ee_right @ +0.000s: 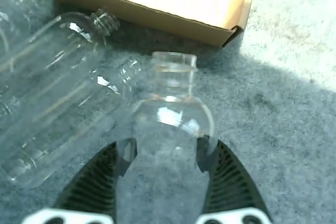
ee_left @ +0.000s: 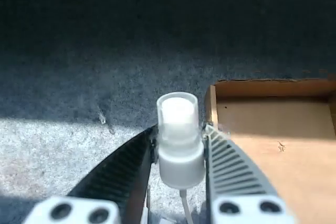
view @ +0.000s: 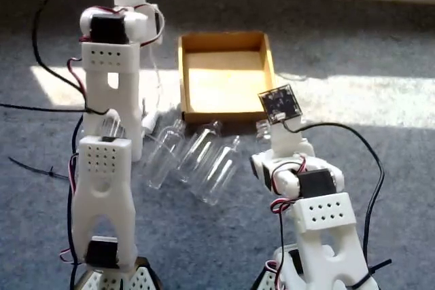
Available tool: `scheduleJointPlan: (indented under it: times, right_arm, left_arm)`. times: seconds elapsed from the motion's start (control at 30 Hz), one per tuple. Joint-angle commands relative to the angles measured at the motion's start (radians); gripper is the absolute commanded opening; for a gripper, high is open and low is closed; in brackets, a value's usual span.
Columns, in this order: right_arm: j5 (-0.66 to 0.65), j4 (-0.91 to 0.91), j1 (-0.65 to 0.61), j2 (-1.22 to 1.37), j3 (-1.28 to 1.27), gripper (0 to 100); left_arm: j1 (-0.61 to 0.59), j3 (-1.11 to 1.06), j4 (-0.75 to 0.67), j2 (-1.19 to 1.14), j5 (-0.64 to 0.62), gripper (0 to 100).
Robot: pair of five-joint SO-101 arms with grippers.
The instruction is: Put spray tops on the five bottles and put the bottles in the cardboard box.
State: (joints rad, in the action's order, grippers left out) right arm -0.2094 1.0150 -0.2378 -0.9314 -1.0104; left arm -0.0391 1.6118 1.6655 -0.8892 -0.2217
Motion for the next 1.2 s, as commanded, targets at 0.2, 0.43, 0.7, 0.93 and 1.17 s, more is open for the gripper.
scheduleJointPlan:
  times: [0.2,0.43,0.7,0.93,1.17]
  right_arm:
    - [-0.023,-0.249,-0.007,-0.292,-0.222,0.3]
    - [-0.032,-0.275,-0.022,-0.753,-0.475,0.3]
    - [-0.034,-0.282,-0.271,-0.866,-0.539,0.3]
    - [-0.037,-0.274,-0.377,-0.875,-0.539,0.3]
    - [-0.037,-0.251,-0.355,-0.908,-0.532,0.3]
  left_arm:
    - [-0.002,-0.160,0.109,0.512,0.044,7]
    - [0.163,-0.823,0.109,1.013,0.052,7]
    - [0.351,-1.262,-0.144,1.451,0.032,7]
    - [0.390,-1.719,-0.554,1.730,-0.034,7]
    - [0.424,-1.943,-0.744,1.880,-0.035,7]
